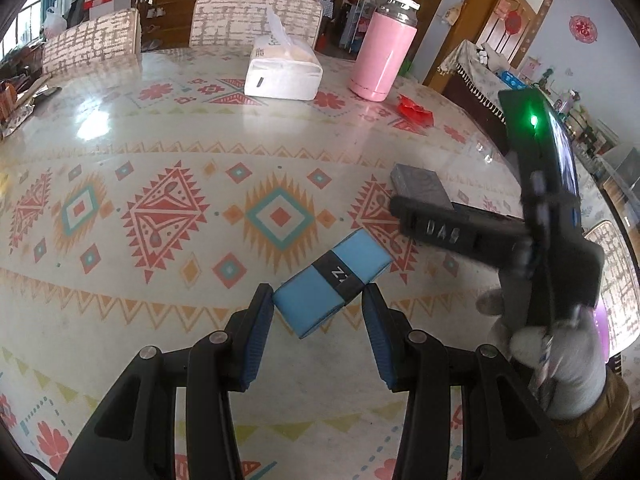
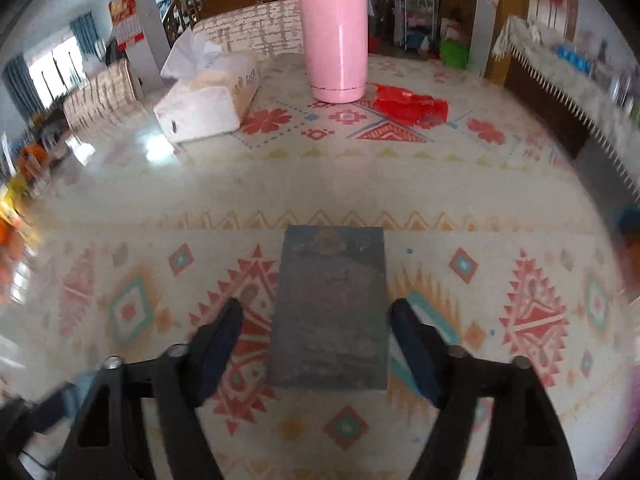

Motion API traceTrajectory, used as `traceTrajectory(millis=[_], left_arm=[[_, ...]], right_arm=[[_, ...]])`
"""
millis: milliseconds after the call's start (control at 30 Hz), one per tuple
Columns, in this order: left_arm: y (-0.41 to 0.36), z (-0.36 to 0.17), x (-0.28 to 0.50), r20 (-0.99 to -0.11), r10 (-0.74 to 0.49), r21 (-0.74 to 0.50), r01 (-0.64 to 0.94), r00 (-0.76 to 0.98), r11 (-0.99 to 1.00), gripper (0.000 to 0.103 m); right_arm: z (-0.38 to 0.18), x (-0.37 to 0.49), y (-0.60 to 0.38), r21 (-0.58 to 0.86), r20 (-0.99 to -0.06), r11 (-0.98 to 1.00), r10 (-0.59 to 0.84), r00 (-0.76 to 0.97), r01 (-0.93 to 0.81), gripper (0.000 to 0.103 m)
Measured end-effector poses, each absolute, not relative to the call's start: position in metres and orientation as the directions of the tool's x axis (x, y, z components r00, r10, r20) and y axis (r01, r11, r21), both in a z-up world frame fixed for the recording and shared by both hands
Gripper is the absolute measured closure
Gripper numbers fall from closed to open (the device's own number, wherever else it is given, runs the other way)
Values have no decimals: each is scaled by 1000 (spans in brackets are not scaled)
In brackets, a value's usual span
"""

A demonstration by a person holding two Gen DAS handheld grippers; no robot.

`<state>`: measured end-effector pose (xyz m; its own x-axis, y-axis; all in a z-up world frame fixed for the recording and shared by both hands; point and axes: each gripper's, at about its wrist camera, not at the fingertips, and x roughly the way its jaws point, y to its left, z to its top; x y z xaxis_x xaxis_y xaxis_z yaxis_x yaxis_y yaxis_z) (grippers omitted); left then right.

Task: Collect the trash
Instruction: 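Hold the grey box in right tool while left tool approaches the light blue box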

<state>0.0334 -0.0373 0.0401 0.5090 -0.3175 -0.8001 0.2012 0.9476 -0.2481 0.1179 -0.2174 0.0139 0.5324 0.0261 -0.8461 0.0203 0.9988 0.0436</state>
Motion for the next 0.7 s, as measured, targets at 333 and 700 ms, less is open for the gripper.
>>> traceTrajectory(millis=[333,700], left_arm=[[-45,38,31,-807,-288,-203,215,516,955,58],[-51,48,19,-774,-278,-170,236,569,957,58]], right_arm=[[25,63,-235,86,-830,996,74,552,-3,44],[50,-52,-265,168,-786,985,119,607,24,44]])
